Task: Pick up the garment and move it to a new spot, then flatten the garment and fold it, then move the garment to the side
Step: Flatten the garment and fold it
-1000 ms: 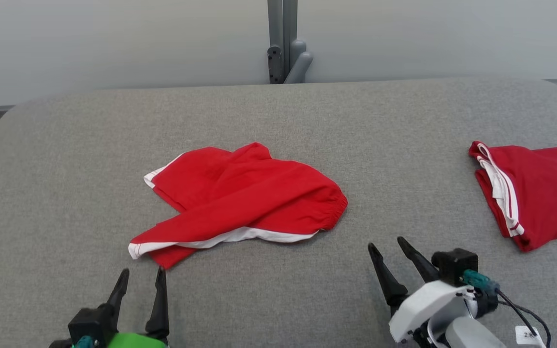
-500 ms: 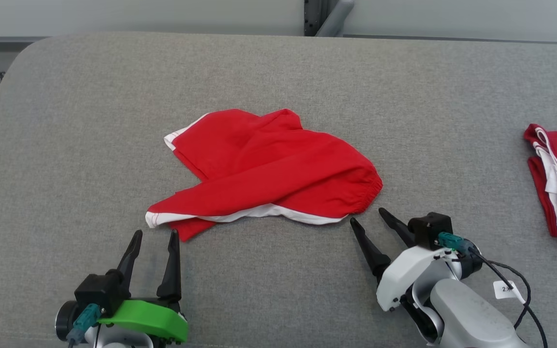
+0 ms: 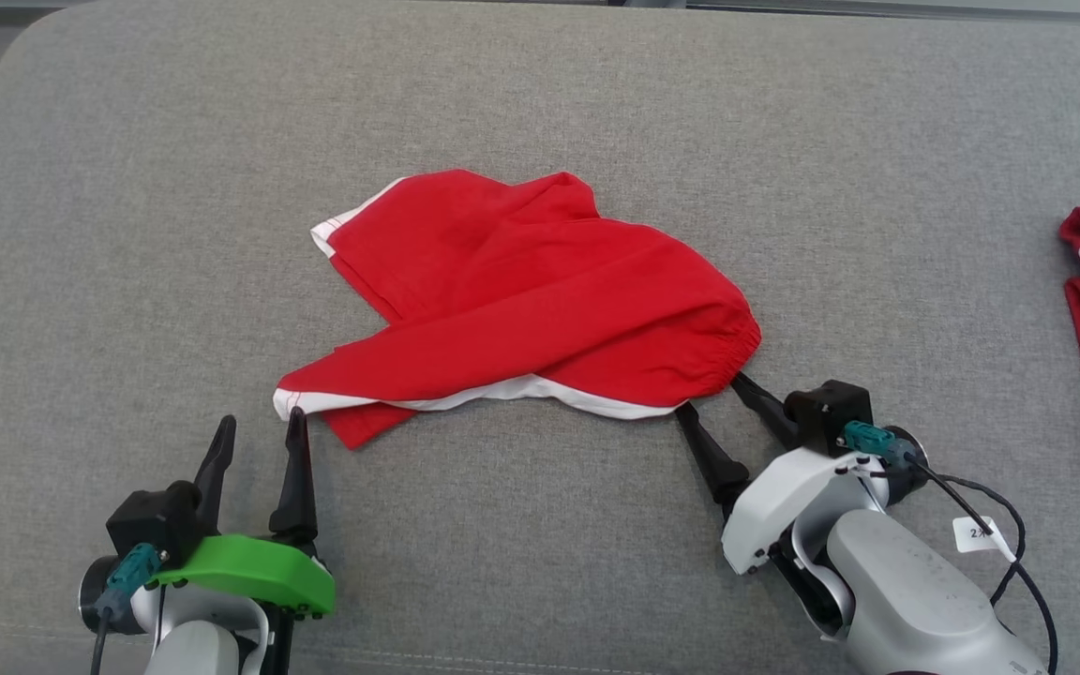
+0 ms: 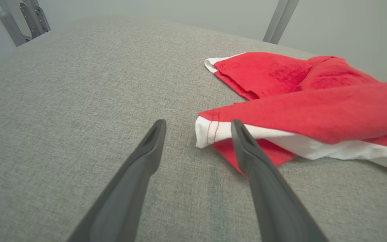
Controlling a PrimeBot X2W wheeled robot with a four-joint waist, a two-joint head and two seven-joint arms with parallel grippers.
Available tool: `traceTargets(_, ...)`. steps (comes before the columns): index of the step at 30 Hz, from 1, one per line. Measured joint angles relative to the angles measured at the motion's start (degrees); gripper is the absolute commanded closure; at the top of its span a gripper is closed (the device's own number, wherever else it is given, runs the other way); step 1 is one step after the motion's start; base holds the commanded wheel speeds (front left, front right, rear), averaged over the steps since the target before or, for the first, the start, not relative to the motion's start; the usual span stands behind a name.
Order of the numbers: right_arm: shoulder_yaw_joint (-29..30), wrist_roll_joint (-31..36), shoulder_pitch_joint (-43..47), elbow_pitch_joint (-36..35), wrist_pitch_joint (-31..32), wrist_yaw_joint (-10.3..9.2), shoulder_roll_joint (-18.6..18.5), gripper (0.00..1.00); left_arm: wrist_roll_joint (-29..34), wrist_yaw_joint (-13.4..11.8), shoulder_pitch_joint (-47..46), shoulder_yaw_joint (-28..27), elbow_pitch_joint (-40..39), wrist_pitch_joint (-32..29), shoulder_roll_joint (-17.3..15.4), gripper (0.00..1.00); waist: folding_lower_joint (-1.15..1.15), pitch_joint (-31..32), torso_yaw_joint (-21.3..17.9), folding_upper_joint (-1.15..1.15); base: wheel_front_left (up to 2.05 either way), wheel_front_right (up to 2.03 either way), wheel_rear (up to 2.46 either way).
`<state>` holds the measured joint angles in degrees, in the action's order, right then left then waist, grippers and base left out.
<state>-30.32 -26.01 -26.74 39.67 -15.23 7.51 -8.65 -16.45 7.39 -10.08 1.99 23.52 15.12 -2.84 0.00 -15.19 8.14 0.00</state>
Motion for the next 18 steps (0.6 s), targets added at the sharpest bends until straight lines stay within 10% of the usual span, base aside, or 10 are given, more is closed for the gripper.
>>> traceTargets(18,-1.14,0.94,-0.64,-3.72,0.00,0.04,-0.25,0.00,-4.28,0.02,-3.82,0.19,5.65,-0.01,0.03,0.00,0.00,-2.72,-2.41,0.00,0.00,0.00,0.00)
